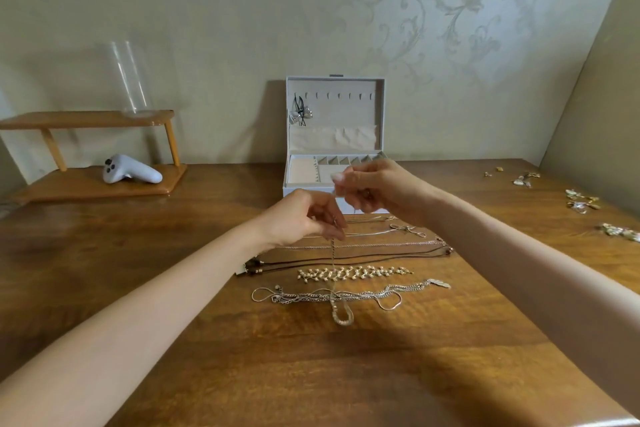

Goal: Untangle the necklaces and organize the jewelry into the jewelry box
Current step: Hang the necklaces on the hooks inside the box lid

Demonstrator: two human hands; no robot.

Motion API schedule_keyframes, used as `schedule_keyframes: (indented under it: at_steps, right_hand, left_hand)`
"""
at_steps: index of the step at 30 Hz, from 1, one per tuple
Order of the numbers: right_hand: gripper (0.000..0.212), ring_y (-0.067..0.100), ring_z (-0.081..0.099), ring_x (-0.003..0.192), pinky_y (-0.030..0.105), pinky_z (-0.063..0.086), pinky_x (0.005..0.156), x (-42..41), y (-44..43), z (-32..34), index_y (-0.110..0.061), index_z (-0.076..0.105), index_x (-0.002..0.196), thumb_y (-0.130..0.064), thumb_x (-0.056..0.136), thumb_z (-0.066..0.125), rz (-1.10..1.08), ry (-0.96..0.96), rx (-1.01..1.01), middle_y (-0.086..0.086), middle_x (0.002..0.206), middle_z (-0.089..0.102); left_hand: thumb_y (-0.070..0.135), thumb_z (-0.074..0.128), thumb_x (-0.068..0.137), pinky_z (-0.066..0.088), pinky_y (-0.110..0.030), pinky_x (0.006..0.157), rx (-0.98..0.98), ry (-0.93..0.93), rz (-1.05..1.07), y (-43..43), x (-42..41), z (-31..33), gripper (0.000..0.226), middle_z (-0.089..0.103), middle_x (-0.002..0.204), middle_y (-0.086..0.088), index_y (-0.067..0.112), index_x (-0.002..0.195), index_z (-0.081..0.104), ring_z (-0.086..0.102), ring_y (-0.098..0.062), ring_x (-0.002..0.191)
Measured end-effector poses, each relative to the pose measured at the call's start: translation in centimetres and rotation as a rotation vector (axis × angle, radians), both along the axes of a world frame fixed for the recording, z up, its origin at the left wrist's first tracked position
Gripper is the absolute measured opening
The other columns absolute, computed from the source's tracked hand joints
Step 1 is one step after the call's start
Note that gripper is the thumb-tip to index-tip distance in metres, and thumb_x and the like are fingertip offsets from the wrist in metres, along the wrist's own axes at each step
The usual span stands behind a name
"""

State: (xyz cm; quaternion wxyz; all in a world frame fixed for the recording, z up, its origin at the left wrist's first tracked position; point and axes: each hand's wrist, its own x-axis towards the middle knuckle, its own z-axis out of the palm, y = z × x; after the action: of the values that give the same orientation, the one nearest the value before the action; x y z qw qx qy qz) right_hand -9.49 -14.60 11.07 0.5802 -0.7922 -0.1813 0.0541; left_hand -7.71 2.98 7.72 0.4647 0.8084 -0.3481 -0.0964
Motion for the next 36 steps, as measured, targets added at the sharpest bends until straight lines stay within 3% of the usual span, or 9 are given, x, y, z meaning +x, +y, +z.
schedule_keyframes:
  at_steps: [2,5,9,15,22,25,28,34,36]
  right_hand:
    - [0.028,0.012,0.039,0.049,0.017,0.033,0.046,0.7,0.0,0.7,-0.01,0.063,0.076,-0.038,0.073,0.066,0.001,0.007,0.018,0.0,0.054,0.051]
    - [0.025,0.011,0.041,0.048,0.017,0.034,0.046,1.7,0.1,1.5,-0.009,0.063,0.079,-0.034,0.076,0.065,-0.004,0.007,0.056,-0.001,0.054,0.053]
    - [0.017,0.01,0.045,0.052,0.017,0.038,0.049,3.5,0.3,2.7,-0.012,0.064,0.08,-0.028,0.085,0.065,-0.031,-0.029,0.061,-0.002,0.059,0.056]
    - [0.015,0.009,0.047,0.053,0.019,0.038,0.051,7.2,0.6,5.4,-0.009,0.065,0.084,-0.023,0.089,0.063,-0.117,-0.082,0.095,0.0,0.063,0.057]
    - [0.016,0.01,0.053,0.054,0.018,0.042,0.05,13.3,0.1,6.5,-0.007,0.067,0.089,-0.023,0.087,0.066,-0.213,-0.099,0.074,0.002,0.067,0.061]
    - [0.013,0.012,0.055,0.054,0.02,0.043,0.051,16.3,0.1,6.0,-0.004,0.067,0.087,-0.017,0.087,0.066,-0.237,-0.097,0.037,0.003,0.066,0.062]
    - [0.015,0.013,0.055,0.054,0.021,0.045,0.05,19.3,0.0,5.4,-0.002,0.066,0.086,-0.016,0.087,0.067,-0.269,-0.081,0.0,0.005,0.066,0.063]
    - [0.022,0.01,0.054,0.052,0.019,0.043,0.049,24.7,-0.5,4.0,0.001,0.067,0.099,-0.018,0.088,0.066,-0.308,-0.048,-0.049,0.005,0.069,0.062]
    - [0.02,0.011,0.052,0.052,0.02,0.042,0.049,25.9,-0.5,3.6,0.001,0.067,0.097,-0.017,0.088,0.066,-0.309,-0.042,-0.049,0.005,0.068,0.061]
  left_hand:
    - [-0.006,0.071,0.075,0.053,-0.021,0.076,-0.003,-0.005,0.006,-0.2,0.6,0.1,0.021,0.069,0.078,-0.006,0.013,0.079,0.063,0.066,-0.014,0.076]
    - [-0.005,0.071,0.076,0.048,-0.012,0.067,-0.02,-0.005,0.029,-0.2,1.5,0.5,0.023,0.066,0.075,-0.008,0.014,0.085,0.061,0.063,-0.002,0.065]
    - [-0.006,0.067,0.079,0.053,-0.017,0.077,-0.009,-0.032,0.024,-0.3,3.1,1.4,0.02,0.069,0.081,-0.013,0.009,0.092,0.063,0.067,-0.007,0.075]
    - [-0.011,0.062,0.081,0.048,-0.008,0.064,-0.06,-0.035,0.105,-1.2,6.6,3.8,0.019,0.066,0.074,-0.004,-0.002,0.098,0.062,0.064,0.003,0.062]
    - [0.011,0.062,0.089,0.037,-0.002,0.049,-0.086,-0.071,0.248,-2.4,12.0,6.2,0.02,0.065,0.09,0.0,0.003,0.108,0.064,0.056,0.003,0.067]
    - [0.015,0.059,0.092,0.039,-0.009,0.054,-0.106,-0.057,0.29,-2.7,14.7,6.4,0.021,0.067,0.092,-0.001,0.006,0.111,0.061,0.057,0.007,0.061]
    - [0.013,0.057,0.092,0.041,-0.02,0.064,-0.078,-0.039,0.325,-3.0,17.8,6.2,0.02,0.069,0.09,0.0,0.009,0.111,0.061,0.058,-0.003,0.073]
    - [0.008,0.054,0.092,0.039,-0.004,0.048,-0.084,-0.045,0.38,-3.8,22.7,5.2,0.016,0.064,0.083,-0.001,0.003,0.106,0.06,0.056,0.0,0.067]
    - [0.01,0.054,0.092,0.04,-0.005,0.049,-0.074,-0.038,0.383,-3.7,24.0,4.7,0.012,0.063,0.08,0.001,0.006,0.101,0.061,0.057,-0.002,0.067]
